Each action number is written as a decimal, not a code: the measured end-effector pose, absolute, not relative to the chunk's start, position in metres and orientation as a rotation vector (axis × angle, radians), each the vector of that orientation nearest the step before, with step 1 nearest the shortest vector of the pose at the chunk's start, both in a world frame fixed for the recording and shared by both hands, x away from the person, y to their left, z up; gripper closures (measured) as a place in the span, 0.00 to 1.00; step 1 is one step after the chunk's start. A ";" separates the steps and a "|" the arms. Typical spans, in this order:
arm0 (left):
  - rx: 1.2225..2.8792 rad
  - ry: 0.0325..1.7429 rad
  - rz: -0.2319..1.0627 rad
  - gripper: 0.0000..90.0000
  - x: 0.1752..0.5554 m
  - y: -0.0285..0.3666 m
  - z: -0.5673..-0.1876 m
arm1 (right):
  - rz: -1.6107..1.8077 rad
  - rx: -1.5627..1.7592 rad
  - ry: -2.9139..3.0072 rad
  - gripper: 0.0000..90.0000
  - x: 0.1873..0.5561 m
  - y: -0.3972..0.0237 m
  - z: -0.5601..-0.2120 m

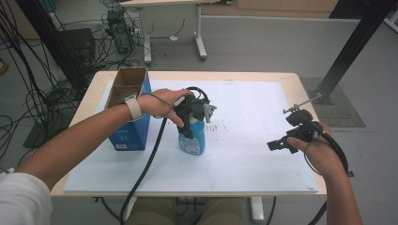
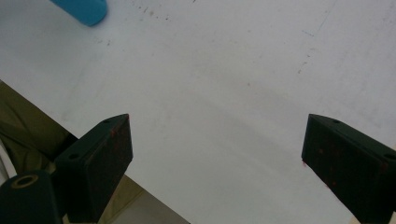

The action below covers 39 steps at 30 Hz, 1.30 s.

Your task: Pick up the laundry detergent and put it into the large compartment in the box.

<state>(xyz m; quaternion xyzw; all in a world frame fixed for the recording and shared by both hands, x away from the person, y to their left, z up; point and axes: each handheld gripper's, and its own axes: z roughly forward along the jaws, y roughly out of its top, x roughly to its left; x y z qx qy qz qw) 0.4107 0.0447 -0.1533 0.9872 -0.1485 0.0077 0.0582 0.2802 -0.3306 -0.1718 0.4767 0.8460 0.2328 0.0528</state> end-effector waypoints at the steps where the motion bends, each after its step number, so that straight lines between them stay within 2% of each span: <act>1: 2.995 -0.434 0.028 0.44 0.410 0.045 -0.151 | 0.709 1.450 2.570 0.10 0.280 -0.331 -0.172; 14: 3.012 -0.178 0.020 0.44 0.404 0.056 -0.125 | 0.715 1.420 2.580 0.10 0.278 -0.326 -0.171; 21: 2.997 0.132 0.013 0.44 0.409 0.064 -0.113 | 0.709 1.411 2.593 0.10 0.279 -0.322 -0.170; 39: 2.946 0.556 0.064 0.44 0.394 0.068 -0.064 | 0.699 1.392 2.608 0.10 0.296 -0.309 -0.170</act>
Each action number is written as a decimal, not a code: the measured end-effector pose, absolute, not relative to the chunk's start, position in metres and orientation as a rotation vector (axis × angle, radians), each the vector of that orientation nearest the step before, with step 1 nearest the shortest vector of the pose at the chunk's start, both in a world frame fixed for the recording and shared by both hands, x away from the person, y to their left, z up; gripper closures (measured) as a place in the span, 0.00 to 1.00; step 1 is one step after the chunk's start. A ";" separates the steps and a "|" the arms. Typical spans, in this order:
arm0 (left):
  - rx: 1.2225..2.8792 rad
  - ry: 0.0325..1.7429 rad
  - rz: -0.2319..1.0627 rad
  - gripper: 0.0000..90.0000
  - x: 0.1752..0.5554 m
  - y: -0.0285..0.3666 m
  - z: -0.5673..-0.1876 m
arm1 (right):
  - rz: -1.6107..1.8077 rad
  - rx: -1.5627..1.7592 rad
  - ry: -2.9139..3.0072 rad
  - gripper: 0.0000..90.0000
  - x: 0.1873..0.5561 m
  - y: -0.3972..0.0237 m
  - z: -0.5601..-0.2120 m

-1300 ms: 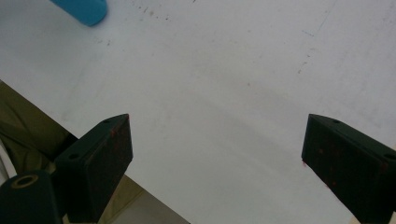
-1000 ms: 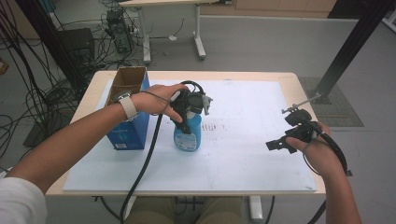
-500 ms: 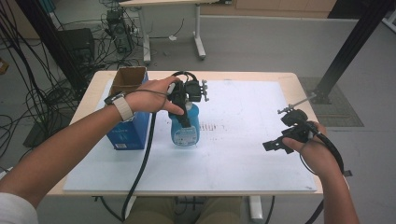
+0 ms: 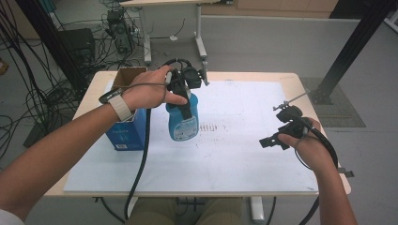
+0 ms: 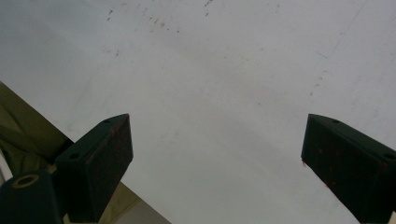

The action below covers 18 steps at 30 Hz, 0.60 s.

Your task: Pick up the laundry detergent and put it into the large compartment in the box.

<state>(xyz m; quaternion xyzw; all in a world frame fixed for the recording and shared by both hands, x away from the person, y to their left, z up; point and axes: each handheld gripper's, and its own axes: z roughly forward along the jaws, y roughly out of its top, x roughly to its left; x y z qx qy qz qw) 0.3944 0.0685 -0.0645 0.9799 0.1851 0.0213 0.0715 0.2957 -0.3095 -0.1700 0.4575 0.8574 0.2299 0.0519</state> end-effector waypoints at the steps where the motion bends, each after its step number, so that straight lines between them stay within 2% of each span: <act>1: 2.943 0.580 0.063 0.44 0.394 0.069 -0.062 | 0.700 1.392 2.608 0.10 0.296 -0.309 -0.169; 18: 2.824 1.032 0.076 0.44 0.396 0.081 -0.024 | 0.729 1.328 2.608 0.10 0.301 -0.304 -0.161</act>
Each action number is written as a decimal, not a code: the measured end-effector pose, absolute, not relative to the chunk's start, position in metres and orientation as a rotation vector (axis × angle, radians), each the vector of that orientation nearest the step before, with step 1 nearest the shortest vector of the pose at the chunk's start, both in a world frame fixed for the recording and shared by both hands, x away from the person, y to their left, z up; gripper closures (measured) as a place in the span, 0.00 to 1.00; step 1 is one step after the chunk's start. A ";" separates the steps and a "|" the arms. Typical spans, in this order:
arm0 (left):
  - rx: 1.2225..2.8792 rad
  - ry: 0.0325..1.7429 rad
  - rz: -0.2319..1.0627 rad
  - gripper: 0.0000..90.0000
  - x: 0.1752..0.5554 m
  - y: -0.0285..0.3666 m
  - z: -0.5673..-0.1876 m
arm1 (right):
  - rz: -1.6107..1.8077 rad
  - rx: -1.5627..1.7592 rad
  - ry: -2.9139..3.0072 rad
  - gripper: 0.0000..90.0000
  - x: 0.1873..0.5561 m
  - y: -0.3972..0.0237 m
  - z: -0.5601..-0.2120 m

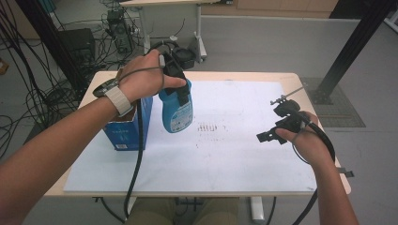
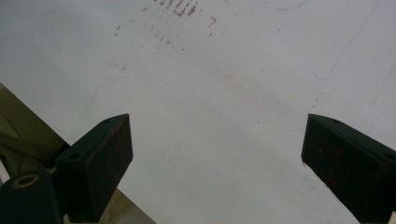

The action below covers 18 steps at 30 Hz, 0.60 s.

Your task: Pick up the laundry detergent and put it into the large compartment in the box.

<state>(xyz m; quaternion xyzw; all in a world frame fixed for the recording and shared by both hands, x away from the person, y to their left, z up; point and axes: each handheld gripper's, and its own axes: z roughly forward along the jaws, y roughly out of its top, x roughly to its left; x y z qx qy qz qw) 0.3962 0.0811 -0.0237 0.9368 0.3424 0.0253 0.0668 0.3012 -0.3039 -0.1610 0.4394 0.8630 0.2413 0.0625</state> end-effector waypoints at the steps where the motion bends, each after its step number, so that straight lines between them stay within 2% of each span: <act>1: 2.815 1.054 0.076 0.44 0.396 0.082 -0.022 | 0.731 1.322 2.611 0.10 0.302 -0.304 -0.161; 18: 2.693 1.335 0.095 0.44 0.396 0.094 0.008 | 0.758 1.262 2.641 0.10 0.317 -0.299 -0.160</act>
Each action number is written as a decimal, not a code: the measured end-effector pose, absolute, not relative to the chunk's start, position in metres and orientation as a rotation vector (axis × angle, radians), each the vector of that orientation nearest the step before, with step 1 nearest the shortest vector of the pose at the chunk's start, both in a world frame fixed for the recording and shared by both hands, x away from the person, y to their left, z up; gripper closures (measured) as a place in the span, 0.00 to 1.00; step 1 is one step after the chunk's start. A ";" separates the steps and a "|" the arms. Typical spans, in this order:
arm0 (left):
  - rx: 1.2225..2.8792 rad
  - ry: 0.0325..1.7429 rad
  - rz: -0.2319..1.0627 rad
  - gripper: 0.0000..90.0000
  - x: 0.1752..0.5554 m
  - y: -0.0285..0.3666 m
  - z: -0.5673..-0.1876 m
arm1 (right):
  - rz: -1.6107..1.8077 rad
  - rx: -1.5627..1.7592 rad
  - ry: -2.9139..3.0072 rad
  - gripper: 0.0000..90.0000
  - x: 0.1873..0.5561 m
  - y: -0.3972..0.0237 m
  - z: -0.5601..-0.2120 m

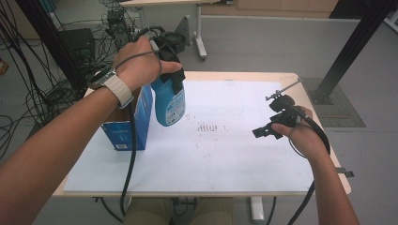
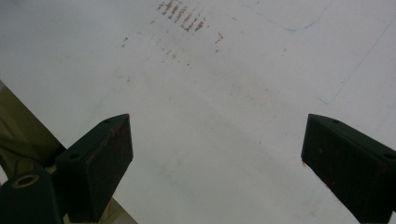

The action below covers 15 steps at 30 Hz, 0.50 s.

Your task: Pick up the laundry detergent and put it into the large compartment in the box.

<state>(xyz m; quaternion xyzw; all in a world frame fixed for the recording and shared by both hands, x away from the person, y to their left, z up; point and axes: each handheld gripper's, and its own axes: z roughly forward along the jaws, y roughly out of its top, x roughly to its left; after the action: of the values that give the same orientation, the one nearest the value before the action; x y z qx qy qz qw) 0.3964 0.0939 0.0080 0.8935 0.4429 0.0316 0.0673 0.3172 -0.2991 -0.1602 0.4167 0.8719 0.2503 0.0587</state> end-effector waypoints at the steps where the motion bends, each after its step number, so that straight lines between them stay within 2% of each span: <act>1: 2.679 1.356 0.090 0.44 0.397 0.097 0.011 | 0.758 1.262 2.645 0.10 0.318 -0.299 -0.160; 15: 2.592 1.525 0.090 0.44 0.399 0.120 0.034 | 0.766 1.240 2.660 0.10 0.329 -0.297 -0.160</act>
<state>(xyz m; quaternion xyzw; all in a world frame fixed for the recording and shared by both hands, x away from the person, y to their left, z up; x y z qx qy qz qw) 0.3992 0.1200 0.0340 0.8596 0.5058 0.0299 0.0663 0.3285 -0.2973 -0.1605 0.4082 0.8757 0.2522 0.0544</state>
